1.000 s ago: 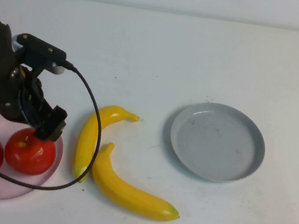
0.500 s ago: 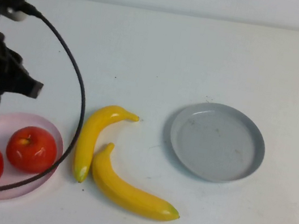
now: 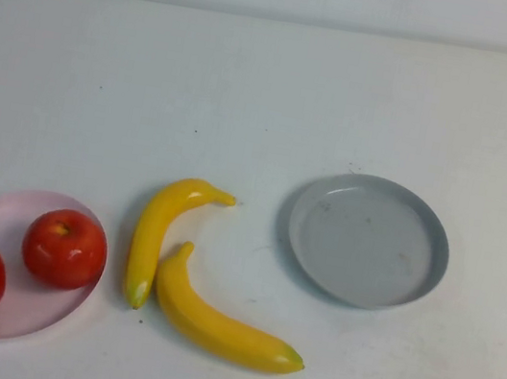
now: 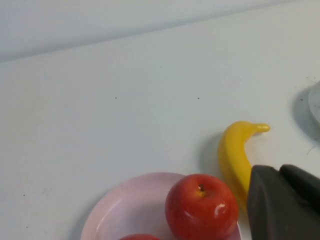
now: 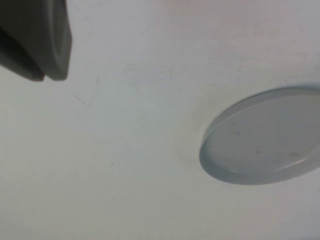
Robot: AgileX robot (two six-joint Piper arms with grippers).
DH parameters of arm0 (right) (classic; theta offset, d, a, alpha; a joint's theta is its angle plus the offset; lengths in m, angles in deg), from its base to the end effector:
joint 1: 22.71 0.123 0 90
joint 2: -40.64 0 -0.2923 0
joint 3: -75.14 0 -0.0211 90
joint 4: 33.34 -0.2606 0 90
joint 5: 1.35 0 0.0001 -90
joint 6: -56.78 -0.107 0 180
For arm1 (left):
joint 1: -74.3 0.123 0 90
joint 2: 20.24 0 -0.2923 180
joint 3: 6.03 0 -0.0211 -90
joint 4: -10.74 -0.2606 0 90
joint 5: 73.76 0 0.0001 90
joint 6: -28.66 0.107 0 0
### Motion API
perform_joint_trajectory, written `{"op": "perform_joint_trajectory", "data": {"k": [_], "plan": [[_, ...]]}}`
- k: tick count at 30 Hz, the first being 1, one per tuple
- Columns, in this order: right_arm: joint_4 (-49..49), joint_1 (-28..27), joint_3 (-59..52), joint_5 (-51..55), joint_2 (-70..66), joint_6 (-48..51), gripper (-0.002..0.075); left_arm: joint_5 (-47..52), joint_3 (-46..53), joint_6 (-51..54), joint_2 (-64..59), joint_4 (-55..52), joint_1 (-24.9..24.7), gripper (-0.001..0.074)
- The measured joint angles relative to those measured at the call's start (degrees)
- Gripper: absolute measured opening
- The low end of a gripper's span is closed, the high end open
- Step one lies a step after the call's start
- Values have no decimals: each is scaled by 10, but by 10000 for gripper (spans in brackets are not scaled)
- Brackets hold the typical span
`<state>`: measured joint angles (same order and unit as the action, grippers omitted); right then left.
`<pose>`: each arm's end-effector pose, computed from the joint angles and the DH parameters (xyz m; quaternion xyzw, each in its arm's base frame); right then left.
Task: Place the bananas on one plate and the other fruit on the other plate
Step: Put another type of fruit in the right plate
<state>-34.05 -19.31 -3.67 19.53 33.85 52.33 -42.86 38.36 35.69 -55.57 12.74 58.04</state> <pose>0.0704 0.0047 0.1681 0.0107 0.8011 0.0462 0.5967 0.1092 -0.0338 0.3216 0.1589 0.8067 -0.0616 0.5659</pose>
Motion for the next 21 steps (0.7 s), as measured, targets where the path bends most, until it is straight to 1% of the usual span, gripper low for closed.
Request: {"op": "perform_joint_trajectory", "data": {"k": [4, 10, 12, 19, 21], "plan": [[0, 0, 0, 0, 0, 0, -16, -3, 57, 0, 88, 0, 0, 0], [0, 0, 0, 0, 0, 0, -15, -24, 101, -6, 146, 15, 0, 0], [0, 0, 0, 0, 0, 0, -15, -65, 138, -7, 159, 30, 0, 0], [0, 0, 0, 0, 0, 0, -16, -317, 324, -7, 207, 46, 0, 0], [0, 0, 0, 0, 0, 0, -16, -332, 341, -2, 231, 46, 0, 0]]}}
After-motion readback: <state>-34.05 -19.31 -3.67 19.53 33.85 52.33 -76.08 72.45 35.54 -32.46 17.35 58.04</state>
